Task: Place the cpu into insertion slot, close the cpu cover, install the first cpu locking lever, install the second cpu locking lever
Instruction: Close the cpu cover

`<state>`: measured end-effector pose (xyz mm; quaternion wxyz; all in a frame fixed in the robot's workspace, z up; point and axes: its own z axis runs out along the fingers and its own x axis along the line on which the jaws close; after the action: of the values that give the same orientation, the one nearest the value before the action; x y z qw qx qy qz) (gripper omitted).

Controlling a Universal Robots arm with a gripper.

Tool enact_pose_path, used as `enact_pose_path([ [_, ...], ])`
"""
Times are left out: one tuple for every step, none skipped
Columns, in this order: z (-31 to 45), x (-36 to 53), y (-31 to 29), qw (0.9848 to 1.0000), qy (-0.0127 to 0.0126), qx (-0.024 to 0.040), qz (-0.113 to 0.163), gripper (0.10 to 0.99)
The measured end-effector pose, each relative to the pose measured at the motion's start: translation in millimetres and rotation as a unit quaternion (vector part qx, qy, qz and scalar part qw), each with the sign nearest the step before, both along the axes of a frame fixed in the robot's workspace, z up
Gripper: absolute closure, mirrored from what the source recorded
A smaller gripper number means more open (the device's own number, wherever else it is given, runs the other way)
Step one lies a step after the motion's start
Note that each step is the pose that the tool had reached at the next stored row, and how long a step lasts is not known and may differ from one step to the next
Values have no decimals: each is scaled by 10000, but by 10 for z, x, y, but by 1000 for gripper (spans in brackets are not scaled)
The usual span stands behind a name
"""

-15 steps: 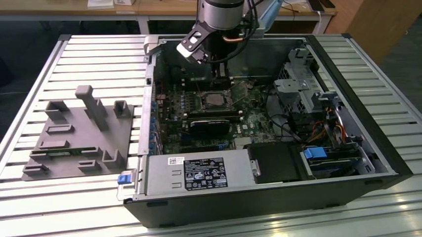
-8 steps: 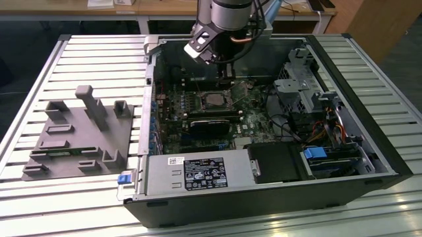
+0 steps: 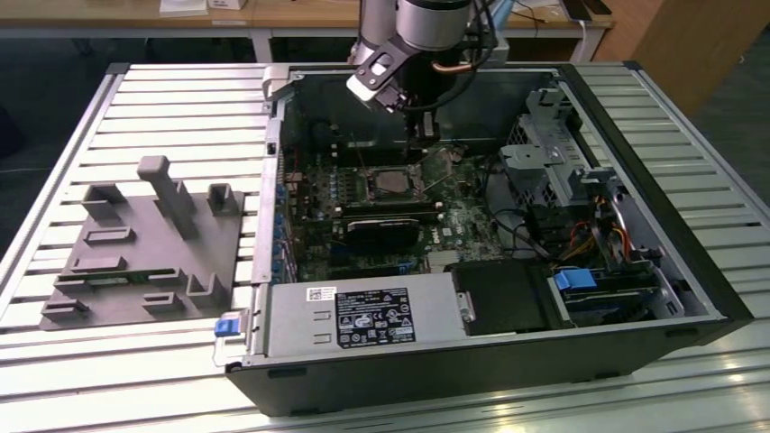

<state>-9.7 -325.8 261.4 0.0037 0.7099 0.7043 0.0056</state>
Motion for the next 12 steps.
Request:
enact_pose_path([
  [0,18,0,10000,0,0,-1,980],
  [1,39,0,10000,0,0,-1,980],
  [1,57,0,10000,0,-1,0,980],
  [0,72,0,10000,0,-1,0,980],
  [0,87,0,10000,0,-1,0,980],
  [0,105,0,10000,1,-1,0,980],
  [-1,121,0,10000,1,-2,0,980],
  [-2,136,0,10000,1,-2,0,980],
  [-3,150,0,10000,1,-2,0,980],
  [-4,162,0,10000,1,-1,0,980],
  [-5,173,0,10000,1,-2,0,980],
  [-6,183,0,10000,1,-2,0,980],
])
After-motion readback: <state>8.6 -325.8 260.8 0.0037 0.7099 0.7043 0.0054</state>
